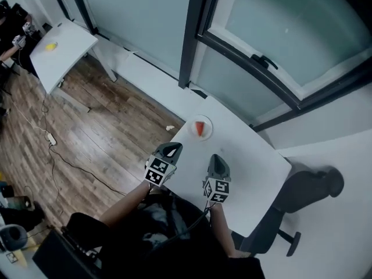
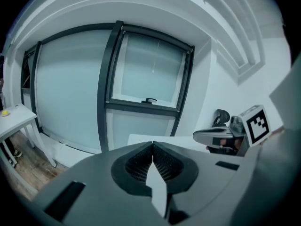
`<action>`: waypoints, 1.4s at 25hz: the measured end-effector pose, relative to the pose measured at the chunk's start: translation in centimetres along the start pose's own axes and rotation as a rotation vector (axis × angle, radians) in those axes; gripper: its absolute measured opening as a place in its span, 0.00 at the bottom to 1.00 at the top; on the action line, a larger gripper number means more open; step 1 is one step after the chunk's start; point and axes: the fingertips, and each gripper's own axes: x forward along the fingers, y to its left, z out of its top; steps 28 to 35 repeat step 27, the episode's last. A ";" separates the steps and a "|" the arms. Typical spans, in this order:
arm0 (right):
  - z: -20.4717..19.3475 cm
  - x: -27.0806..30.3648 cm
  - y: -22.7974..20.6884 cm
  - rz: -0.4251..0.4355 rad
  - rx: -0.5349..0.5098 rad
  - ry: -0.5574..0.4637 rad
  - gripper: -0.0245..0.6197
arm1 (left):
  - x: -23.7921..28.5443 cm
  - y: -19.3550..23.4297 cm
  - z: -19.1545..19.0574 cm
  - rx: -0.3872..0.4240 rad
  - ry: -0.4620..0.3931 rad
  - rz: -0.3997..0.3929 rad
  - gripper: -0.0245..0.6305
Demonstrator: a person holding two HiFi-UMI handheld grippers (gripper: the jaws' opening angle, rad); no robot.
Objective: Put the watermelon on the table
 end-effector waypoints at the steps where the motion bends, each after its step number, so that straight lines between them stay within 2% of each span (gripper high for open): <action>1: 0.1 -0.9 0.3 0.012 0.003 -0.006 0.05 | -0.2 -0.5 0.4 -0.001 -0.010 -0.001 0.05; 5: 0.1 -3.4 1.3 0.029 -0.018 -0.020 0.05 | -0.7 -3.1 0.8 0.033 -0.018 -0.001 0.05; 8: 0.5 -4.4 2.0 0.023 -0.036 -0.037 0.05 | -1.3 -4.4 -0.1 0.007 -0.013 0.002 0.05; 13: 1.3 -5.2 2.0 0.003 -0.054 -0.049 0.05 | -1.8 -5.7 -0.8 0.020 0.007 -0.005 0.05; 19: 1.3 -5.3 2.1 0.031 -0.032 -0.055 0.05 | -2.1 -6.0 -0.5 0.058 -0.001 0.015 0.05; 27: 1.9 -4.8 4.1 0.095 -0.063 -0.061 0.05 | -2.9 -5.4 -0.8 0.059 0.007 0.027 0.05; 35: 1.9 -4.8 4.1 0.095 -0.063 -0.061 0.05 | -2.9 -5.4 -0.8 0.059 0.007 0.027 0.05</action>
